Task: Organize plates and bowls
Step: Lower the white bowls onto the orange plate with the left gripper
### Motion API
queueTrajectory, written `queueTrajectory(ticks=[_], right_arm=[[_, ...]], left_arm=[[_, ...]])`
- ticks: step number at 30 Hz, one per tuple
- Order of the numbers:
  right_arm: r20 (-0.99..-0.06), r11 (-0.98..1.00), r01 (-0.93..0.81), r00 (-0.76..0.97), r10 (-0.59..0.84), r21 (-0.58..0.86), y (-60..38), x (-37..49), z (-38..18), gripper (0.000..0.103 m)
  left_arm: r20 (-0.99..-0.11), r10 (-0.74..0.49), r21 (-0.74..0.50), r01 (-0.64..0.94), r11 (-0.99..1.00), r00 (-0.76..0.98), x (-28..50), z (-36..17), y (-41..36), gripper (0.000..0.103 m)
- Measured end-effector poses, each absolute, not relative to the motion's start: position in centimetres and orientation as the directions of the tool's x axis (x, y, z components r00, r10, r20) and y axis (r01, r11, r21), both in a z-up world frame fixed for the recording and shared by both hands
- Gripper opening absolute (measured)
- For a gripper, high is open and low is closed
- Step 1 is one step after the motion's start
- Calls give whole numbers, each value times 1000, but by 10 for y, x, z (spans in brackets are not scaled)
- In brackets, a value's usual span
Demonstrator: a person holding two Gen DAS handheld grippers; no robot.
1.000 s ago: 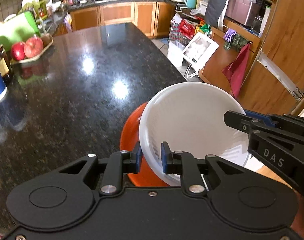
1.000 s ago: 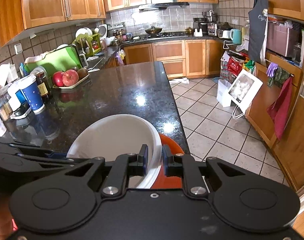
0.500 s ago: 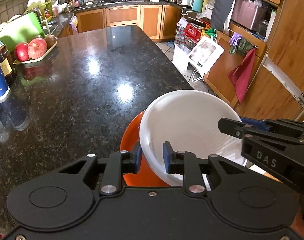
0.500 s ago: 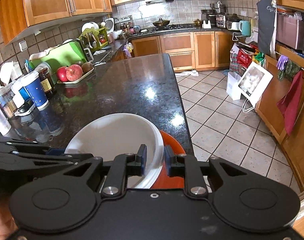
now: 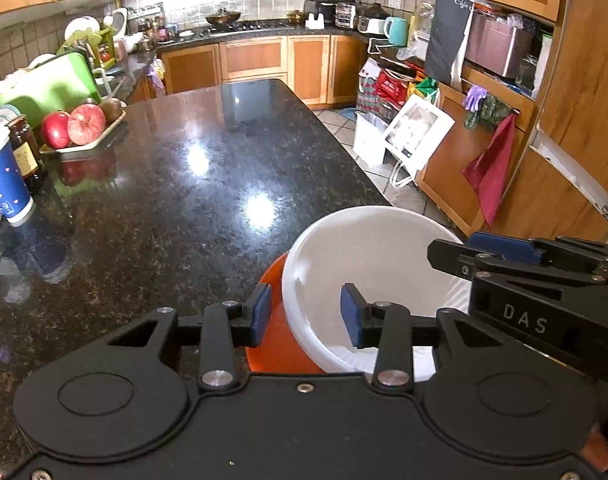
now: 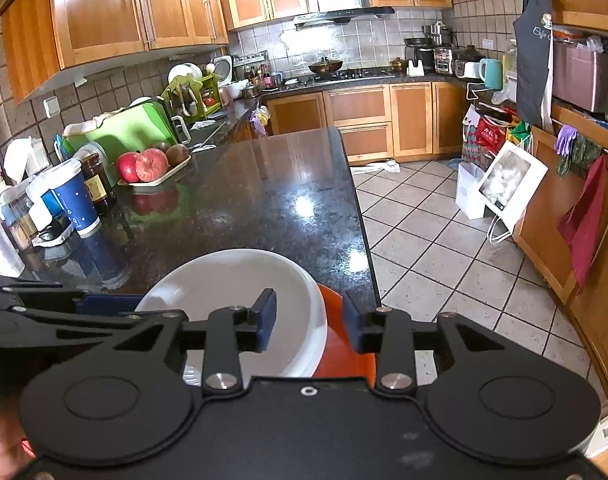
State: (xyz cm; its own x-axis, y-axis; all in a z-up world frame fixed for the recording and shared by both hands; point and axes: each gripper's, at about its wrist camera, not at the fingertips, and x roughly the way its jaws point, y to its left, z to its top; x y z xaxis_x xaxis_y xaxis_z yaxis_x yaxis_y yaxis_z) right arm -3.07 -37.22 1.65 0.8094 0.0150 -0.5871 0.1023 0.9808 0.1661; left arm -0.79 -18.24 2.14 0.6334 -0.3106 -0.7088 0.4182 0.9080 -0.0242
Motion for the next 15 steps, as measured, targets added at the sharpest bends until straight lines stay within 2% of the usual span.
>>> queueTrajectory(ticks=[15], right_arm=[[-543,986,58,839,36,155,-367,-40,22,39]], left_arm=[[-682,-223,-14,294,956,696,-22,28,-170,48]])
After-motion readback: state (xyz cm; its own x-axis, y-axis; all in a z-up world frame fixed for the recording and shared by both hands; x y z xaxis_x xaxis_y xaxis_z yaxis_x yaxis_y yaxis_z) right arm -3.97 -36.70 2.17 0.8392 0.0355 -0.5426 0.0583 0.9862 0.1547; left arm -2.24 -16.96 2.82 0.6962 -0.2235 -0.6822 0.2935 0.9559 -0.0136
